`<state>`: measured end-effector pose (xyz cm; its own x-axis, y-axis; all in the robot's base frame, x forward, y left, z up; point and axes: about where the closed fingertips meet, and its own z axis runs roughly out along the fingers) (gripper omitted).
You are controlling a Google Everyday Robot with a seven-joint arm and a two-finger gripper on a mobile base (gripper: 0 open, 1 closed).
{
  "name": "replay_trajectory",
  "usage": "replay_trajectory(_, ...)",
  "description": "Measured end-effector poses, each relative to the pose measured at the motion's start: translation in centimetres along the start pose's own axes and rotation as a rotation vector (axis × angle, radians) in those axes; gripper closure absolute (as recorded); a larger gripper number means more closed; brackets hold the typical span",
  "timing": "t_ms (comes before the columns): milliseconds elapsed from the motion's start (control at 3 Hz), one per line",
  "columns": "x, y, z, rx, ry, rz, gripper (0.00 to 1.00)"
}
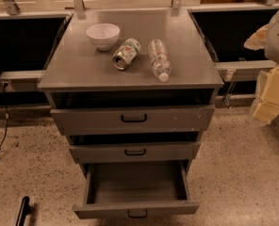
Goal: Place water bottle into bottom drawer
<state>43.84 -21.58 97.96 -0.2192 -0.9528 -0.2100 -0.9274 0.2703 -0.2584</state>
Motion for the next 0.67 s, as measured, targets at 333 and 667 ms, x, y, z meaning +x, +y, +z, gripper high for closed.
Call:
replay_trajectory(333,0.0,0.0,0.0,0.000,0.000,0.000,0.00)
replay_trajectory(667,-1.3,-2.3,1.7,-0.011,-0.036,0.052,0.00)
